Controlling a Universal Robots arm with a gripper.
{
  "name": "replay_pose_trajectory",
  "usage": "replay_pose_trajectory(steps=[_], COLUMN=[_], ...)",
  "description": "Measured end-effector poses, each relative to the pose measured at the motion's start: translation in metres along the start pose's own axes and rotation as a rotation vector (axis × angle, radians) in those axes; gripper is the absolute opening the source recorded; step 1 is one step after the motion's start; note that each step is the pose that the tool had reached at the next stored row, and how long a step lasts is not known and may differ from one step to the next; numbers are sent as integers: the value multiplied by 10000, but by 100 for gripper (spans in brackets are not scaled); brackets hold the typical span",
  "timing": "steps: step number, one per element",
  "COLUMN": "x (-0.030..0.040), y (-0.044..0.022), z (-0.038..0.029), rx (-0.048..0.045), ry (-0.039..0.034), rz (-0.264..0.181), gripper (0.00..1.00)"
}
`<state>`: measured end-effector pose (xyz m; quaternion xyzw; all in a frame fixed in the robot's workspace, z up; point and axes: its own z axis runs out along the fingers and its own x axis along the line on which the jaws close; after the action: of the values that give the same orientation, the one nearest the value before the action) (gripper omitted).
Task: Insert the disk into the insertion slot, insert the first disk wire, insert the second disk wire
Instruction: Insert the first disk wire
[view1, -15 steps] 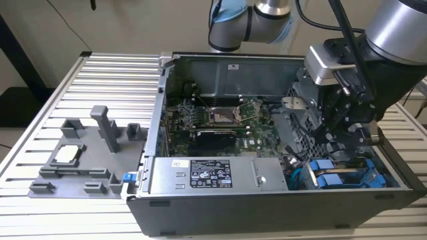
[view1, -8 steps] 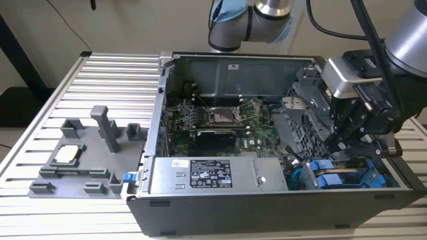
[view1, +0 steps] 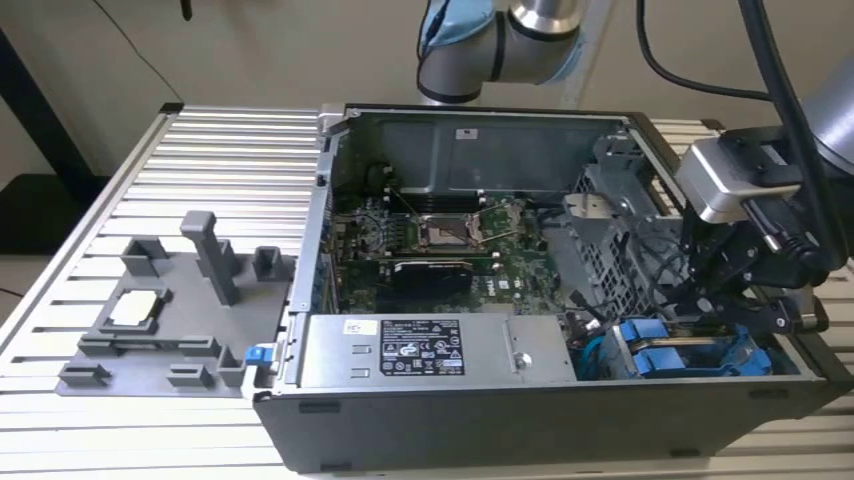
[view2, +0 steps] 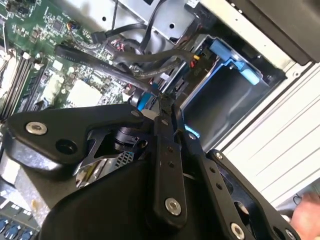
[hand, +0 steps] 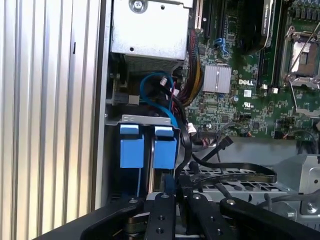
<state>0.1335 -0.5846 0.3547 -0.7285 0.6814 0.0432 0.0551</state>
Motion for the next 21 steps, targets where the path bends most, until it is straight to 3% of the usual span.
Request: replay_pose_trajectory(steps=[7, 17, 21], x=[17, 26, 26], y=[-66, -87, -88], z=[28, 66, 67], rx=[-227, -135, -133], ry=[-24, -16, -17], rz=[43, 726, 748], gripper=[16, 16, 16])
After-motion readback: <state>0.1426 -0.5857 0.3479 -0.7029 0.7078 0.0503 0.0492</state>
